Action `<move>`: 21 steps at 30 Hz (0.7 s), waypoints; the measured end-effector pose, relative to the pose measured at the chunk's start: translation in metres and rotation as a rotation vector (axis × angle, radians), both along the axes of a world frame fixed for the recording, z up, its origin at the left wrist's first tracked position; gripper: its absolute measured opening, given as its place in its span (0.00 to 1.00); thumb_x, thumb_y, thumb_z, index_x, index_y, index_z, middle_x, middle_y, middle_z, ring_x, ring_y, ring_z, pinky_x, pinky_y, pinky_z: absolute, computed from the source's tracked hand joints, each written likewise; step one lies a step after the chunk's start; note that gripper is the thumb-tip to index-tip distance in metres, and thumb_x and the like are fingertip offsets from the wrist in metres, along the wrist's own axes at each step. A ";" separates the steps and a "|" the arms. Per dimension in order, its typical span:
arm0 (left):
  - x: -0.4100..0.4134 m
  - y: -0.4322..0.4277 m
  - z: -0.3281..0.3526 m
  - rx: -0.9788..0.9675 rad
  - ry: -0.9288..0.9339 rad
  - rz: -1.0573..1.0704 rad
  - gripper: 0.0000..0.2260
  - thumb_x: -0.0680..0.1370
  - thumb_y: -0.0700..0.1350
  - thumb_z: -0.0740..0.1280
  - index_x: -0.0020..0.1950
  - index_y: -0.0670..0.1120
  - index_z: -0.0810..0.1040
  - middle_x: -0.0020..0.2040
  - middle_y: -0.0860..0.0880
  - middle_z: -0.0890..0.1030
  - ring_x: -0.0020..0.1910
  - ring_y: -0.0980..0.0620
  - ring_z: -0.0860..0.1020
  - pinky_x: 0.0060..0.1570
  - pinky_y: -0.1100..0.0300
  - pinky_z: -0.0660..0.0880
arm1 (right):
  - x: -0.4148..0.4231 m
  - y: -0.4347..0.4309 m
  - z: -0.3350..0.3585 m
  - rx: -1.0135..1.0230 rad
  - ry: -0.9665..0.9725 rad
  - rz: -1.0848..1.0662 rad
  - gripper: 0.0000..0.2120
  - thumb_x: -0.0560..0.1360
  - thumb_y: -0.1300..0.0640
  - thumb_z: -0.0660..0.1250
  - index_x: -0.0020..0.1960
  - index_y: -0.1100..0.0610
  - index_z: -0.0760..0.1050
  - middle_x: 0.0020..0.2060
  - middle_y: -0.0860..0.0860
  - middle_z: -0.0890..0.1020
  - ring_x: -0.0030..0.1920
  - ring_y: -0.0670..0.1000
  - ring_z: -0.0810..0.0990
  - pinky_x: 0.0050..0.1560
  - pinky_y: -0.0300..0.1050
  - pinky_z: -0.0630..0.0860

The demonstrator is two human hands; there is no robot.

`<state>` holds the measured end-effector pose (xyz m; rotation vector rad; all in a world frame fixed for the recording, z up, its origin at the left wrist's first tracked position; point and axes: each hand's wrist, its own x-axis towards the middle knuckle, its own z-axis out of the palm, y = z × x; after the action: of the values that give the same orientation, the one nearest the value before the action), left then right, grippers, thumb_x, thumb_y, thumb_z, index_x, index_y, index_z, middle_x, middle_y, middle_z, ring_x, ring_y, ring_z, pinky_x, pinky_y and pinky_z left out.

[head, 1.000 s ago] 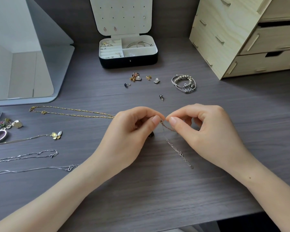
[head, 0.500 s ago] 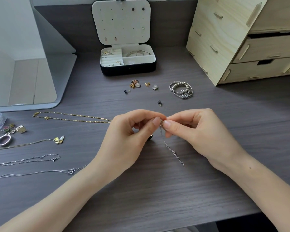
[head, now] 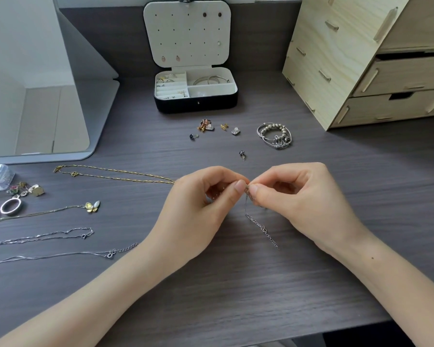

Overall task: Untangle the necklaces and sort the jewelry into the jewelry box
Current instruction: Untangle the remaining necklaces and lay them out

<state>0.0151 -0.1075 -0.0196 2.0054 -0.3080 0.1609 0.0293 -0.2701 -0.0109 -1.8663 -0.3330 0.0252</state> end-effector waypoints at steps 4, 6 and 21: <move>-0.002 0.001 0.003 0.015 -0.007 -0.020 0.04 0.72 0.49 0.66 0.41 0.52 0.80 0.33 0.55 0.79 0.31 0.59 0.72 0.34 0.67 0.68 | 0.000 0.000 -0.001 -0.114 -0.128 -0.001 0.05 0.66 0.57 0.68 0.33 0.54 0.80 0.27 0.45 0.77 0.28 0.43 0.68 0.30 0.32 0.63; -0.001 0.002 0.003 0.044 -0.006 -0.024 0.04 0.72 0.49 0.68 0.43 0.50 0.81 0.31 0.51 0.77 0.30 0.57 0.70 0.32 0.66 0.67 | 0.000 -0.001 -0.001 -0.139 -0.164 -0.008 0.05 0.66 0.58 0.68 0.33 0.54 0.80 0.27 0.44 0.76 0.29 0.43 0.68 0.32 0.30 0.63; 0.002 0.001 -0.001 0.280 -0.241 0.009 0.09 0.70 0.50 0.63 0.40 0.46 0.77 0.28 0.59 0.64 0.31 0.63 0.65 0.35 0.77 0.62 | -0.003 0.005 -0.010 -0.486 -0.757 -0.129 0.06 0.69 0.61 0.66 0.33 0.59 0.78 0.32 0.49 0.78 0.33 0.51 0.71 0.33 0.43 0.69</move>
<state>0.0173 -0.1065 -0.0207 2.2678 -0.4972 0.3852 0.0266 -0.2651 -0.0208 -2.3223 -0.7726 -0.7636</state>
